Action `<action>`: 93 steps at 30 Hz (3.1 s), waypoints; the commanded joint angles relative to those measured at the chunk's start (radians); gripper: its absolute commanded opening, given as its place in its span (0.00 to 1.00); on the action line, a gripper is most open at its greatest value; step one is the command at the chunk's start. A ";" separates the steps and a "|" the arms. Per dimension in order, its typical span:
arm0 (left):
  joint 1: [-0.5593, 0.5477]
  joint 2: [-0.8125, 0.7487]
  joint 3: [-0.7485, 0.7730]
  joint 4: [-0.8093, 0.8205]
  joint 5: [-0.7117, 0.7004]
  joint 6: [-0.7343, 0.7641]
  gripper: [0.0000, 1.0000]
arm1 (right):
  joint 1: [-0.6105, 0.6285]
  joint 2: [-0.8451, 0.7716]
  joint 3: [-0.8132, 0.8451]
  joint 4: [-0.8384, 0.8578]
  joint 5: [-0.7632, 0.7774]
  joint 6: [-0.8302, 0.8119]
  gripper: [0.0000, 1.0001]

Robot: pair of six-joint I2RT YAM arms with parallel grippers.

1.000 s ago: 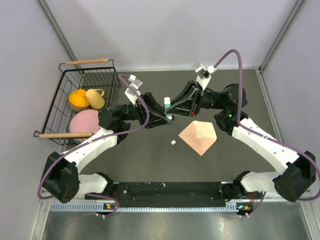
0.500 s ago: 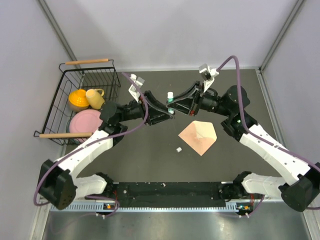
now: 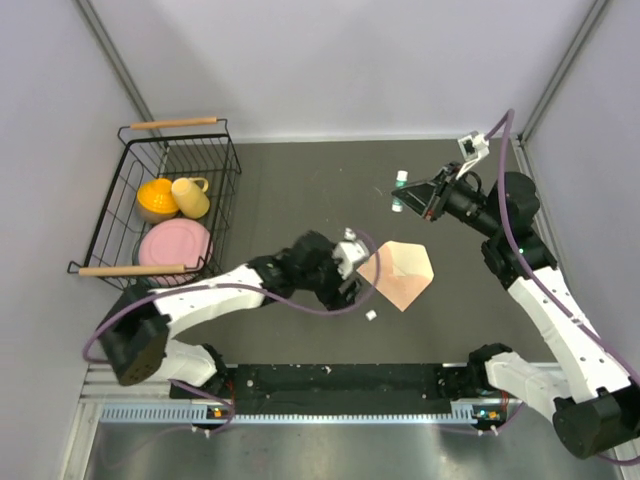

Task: Place the letter into the envelope and seal it
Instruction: Unscrew the solid glue, then adjust the solid glue cap at the center of the board, then unscrew the solid glue.

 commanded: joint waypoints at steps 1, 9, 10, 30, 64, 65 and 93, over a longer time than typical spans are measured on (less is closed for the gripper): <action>-0.145 0.150 0.106 -0.083 -0.190 0.023 0.78 | -0.051 -0.038 0.034 -0.109 0.043 -0.076 0.00; -0.304 0.396 0.261 -0.132 -0.172 0.005 0.67 | -0.117 -0.053 0.042 -0.176 0.049 -0.125 0.00; -0.312 0.411 0.274 -0.128 -0.178 0.002 0.65 | -0.120 -0.051 0.044 -0.179 0.043 -0.123 0.00; -0.407 0.505 0.297 -0.063 -0.264 0.081 0.56 | -0.163 -0.025 0.050 -0.189 -0.011 -0.126 0.00; 0.222 -0.195 0.137 0.405 0.877 -0.503 0.97 | -0.031 0.094 0.156 0.111 -0.575 -0.137 0.00; 0.220 -0.193 0.121 0.652 0.882 -0.602 0.96 | 0.033 0.093 0.162 0.111 -0.577 -0.158 0.00; 0.203 -0.049 0.117 1.371 0.664 -1.045 0.64 | 0.322 0.131 0.182 0.565 -0.358 0.176 0.00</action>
